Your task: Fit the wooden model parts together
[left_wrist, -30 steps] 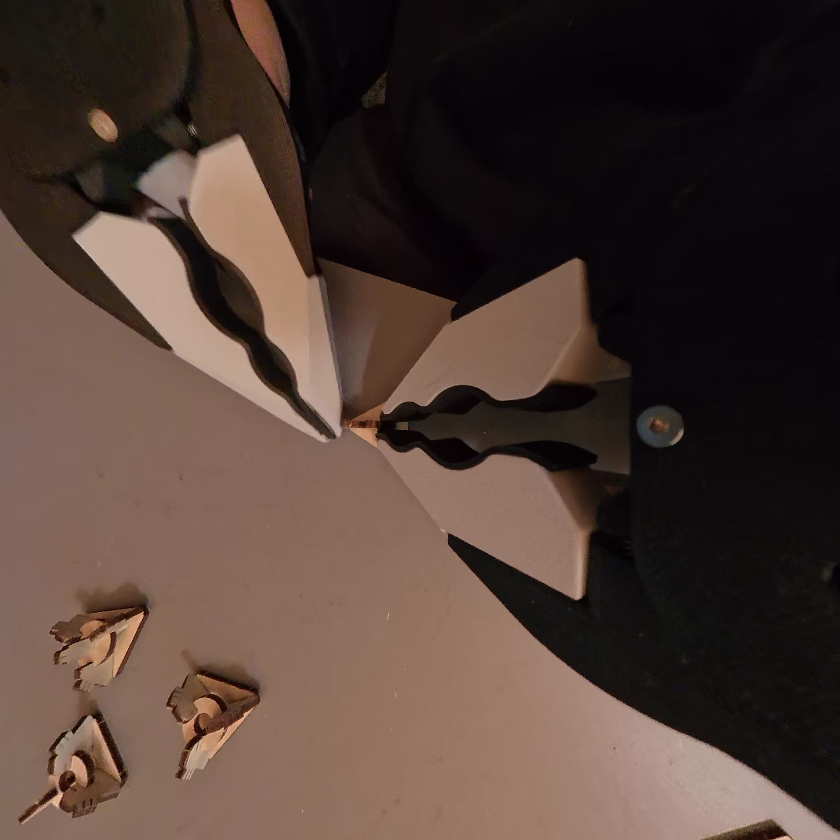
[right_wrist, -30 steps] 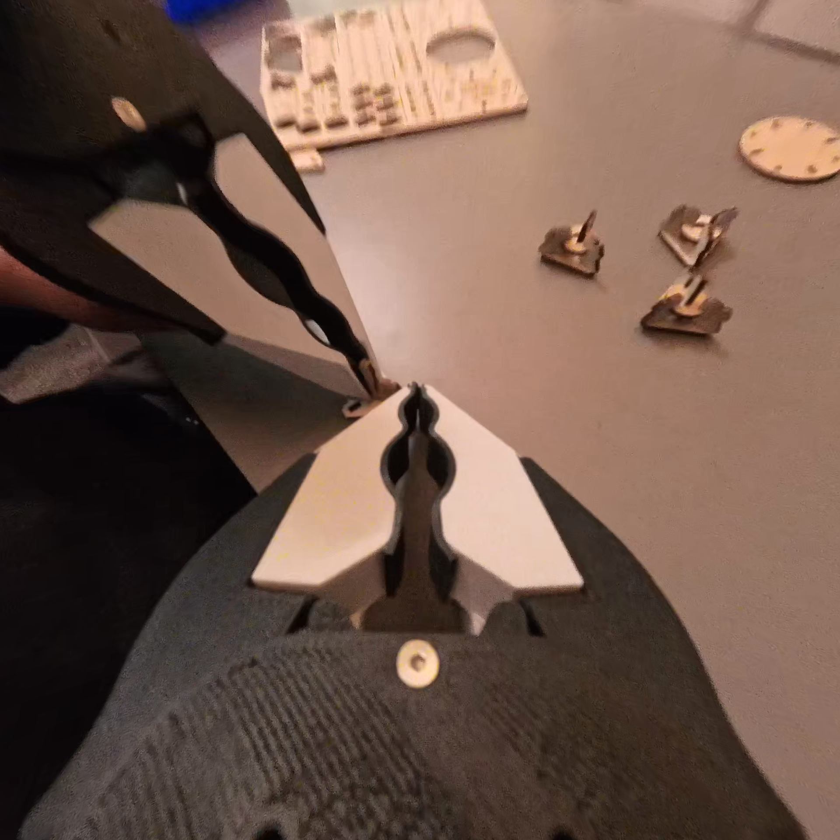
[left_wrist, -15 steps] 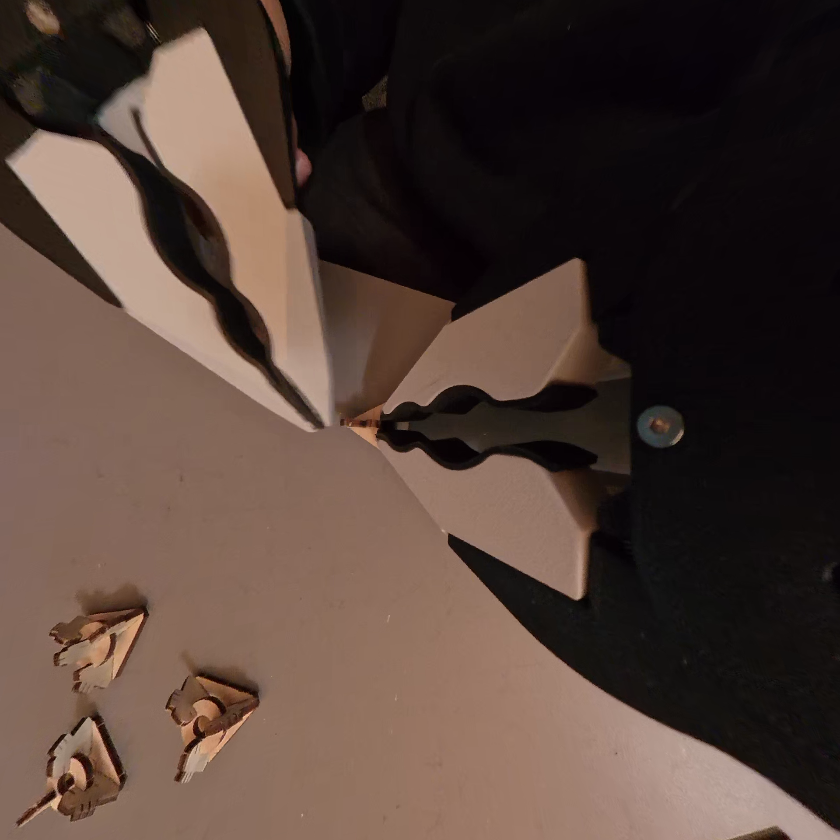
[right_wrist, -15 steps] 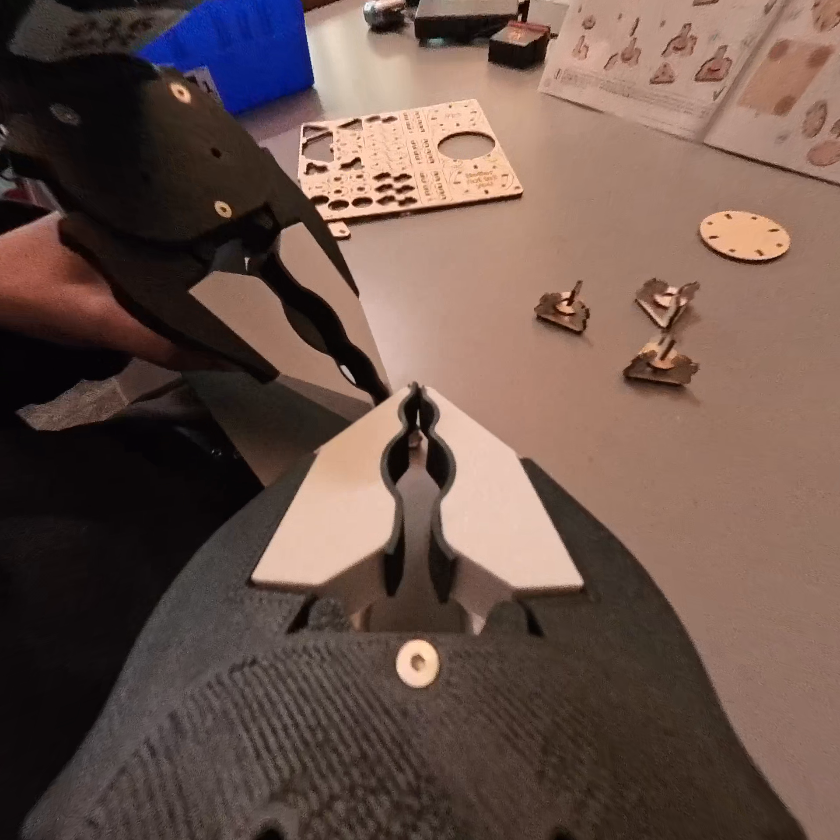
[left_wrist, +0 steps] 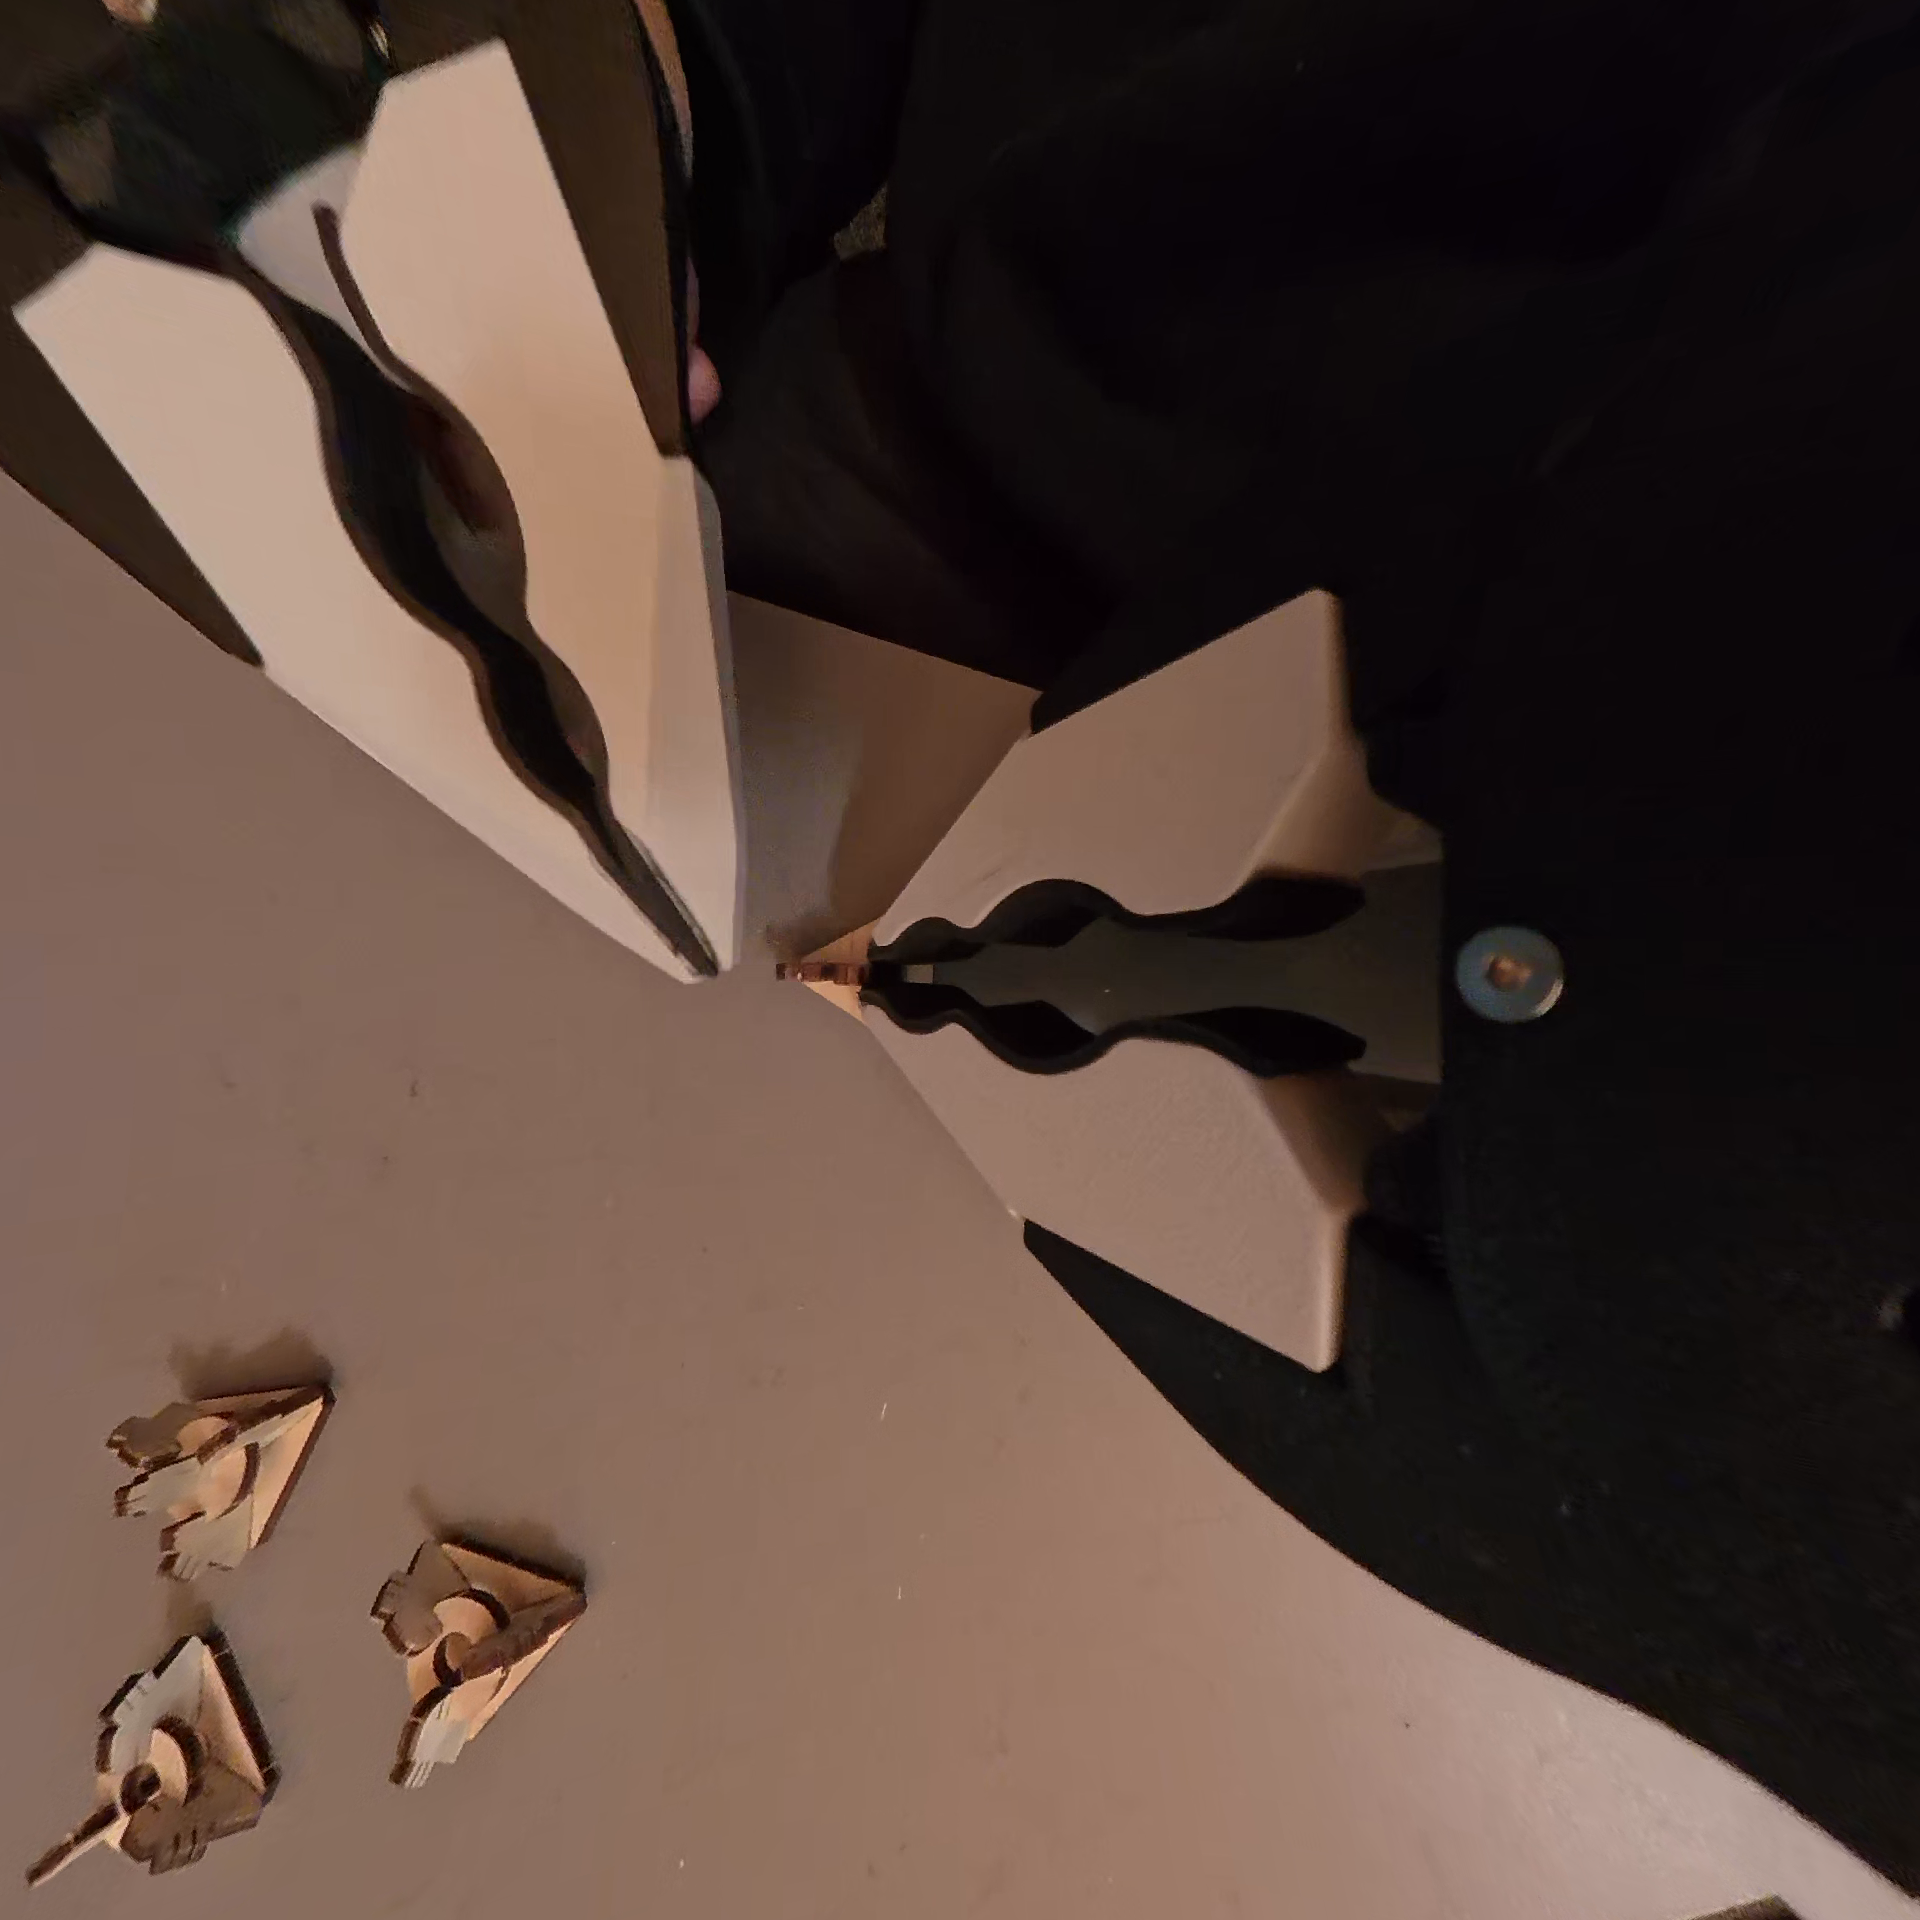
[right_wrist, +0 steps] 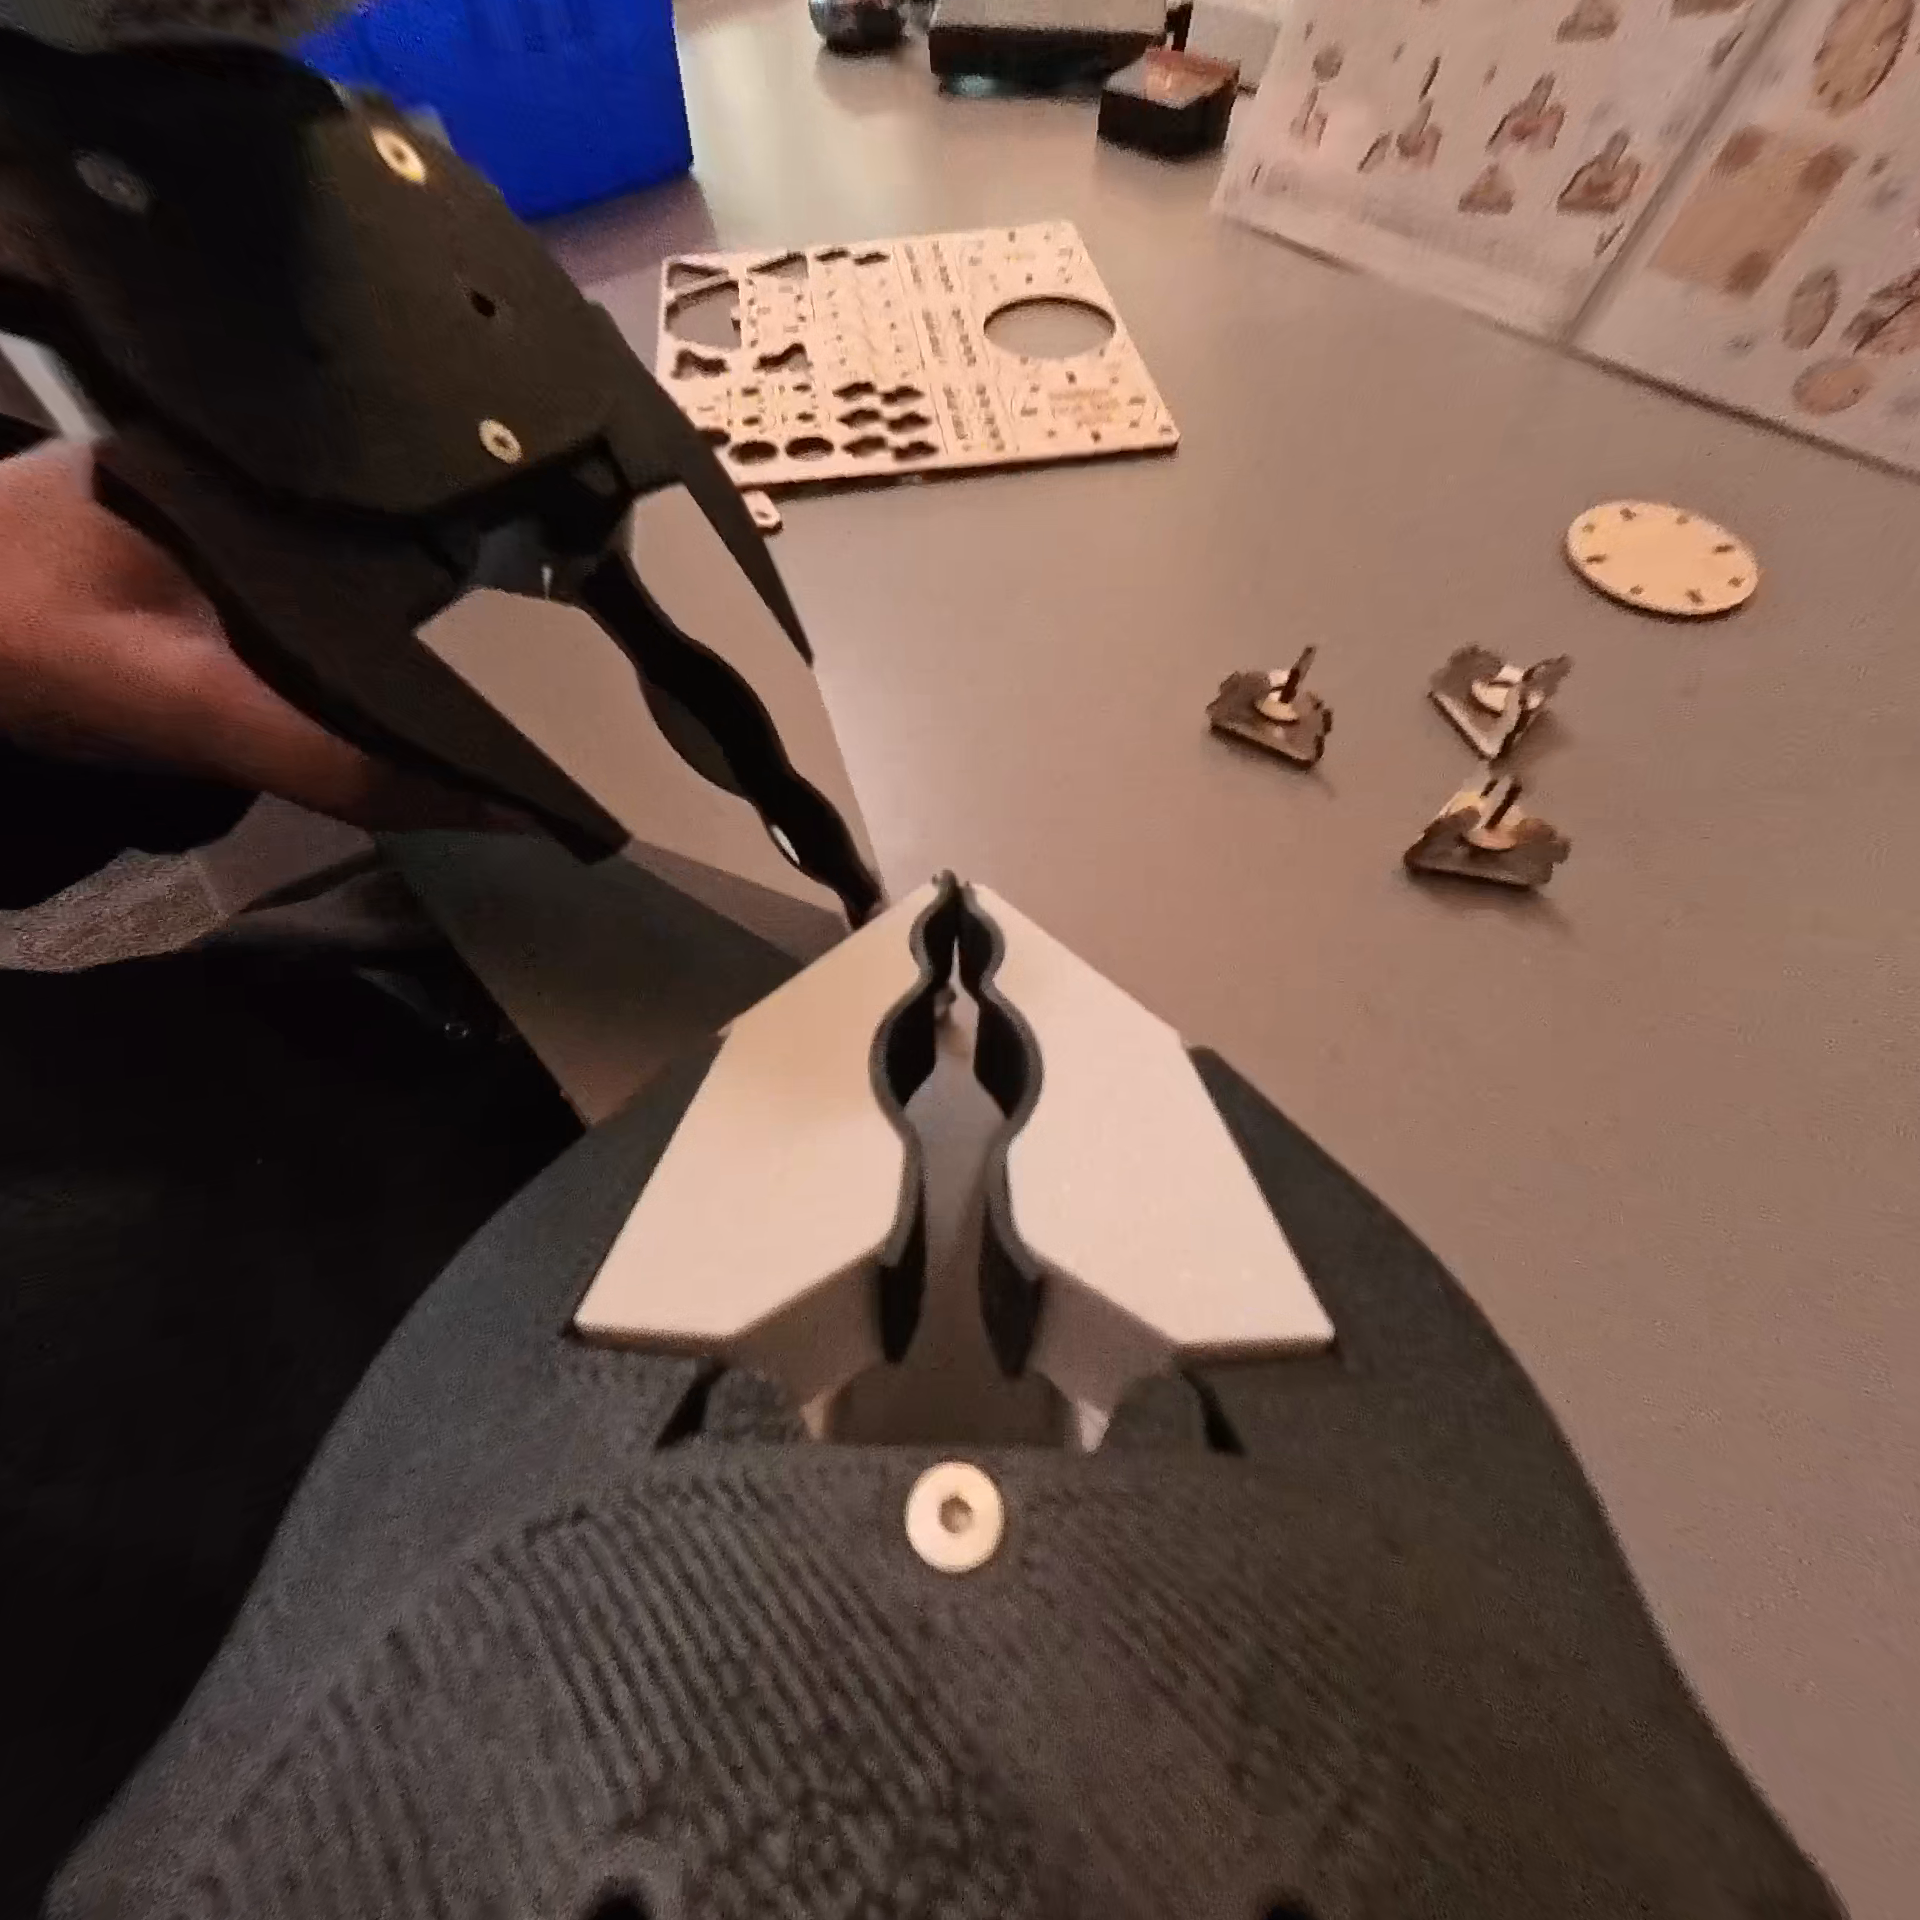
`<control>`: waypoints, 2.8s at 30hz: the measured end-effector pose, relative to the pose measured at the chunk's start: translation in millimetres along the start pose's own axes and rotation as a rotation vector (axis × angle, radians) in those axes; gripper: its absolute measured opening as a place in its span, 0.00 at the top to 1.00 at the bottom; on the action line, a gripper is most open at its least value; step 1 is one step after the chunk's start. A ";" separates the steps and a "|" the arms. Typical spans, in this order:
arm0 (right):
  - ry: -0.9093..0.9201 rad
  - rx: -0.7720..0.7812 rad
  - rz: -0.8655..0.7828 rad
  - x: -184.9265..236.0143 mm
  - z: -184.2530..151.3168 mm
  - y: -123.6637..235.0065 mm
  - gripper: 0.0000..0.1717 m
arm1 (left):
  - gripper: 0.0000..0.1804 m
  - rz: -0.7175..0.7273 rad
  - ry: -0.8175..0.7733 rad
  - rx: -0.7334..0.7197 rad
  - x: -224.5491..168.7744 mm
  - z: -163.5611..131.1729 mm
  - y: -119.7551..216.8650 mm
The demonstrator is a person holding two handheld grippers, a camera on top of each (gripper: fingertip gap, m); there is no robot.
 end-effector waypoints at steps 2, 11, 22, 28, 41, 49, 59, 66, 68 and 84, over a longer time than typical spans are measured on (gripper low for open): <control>0.007 0.042 0.003 2.0 -6.1 -3.9 1.00 | 0.98 -0.002 0.001 0.000 0.0 0.0 0.1; 0.002 0.016 -0.006 -0.3 -4.2 -4.2 1.00 | 0.97 0.002 0.002 -0.005 -1.8 1.2 -0.7; 0.008 -0.032 -0.021 -4.7 0.4 -2.3 1.00 | 0.94 -0.027 0.003 -0.020 0.8 0.2 6.6; 0.036 -0.044 -0.025 -2.0 1.9 -1.7 1.00 | 0.99 -0.051 0.008 -0.043 -0.6 0.8 6.8; 0.049 -0.032 -0.036 -3.7 -0.5 -2.4 1.00 | 0.98 -0.037 -0.001 -0.067 0.4 0.3 3.8; 0.035 0.017 -0.056 -8.5 -9.1 -6.7 1.00 | 0.98 -0.009 -0.020 -0.075 -0.5 0.9 -0.2; 0.141 -0.002 -0.085 -7.6 -9.4 -6.0 1.00 | 0.98 0.020 -0.030 -0.078 0.0 1.4 -1.7; 0.286 -0.001 -0.165 -6.9 -10.1 -4.0 1.00 | 0.99 0.087 -0.091 -0.048 -0.9 2.4 -2.2; 0.259 0.004 -0.147 -6.2 -11.7 -6.1 1.00 | 0.99 0.093 -0.090 -0.055 -0.6 2.8 -2.5; 0.269 0.006 -0.175 -10.5 -11.4 -4.9 0.98 | 0.99 0.067 -0.053 -0.091 0.6 5.0 -2.3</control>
Point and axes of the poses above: each gripper's, where its closed fingertips meet, y back along the fingers, z out of its top, x = y × z across the jaws, the point moved 2 cm from there along y, back along the fingers, and after that the axes turned 11 degrees about -y, right-handed, at the moved point
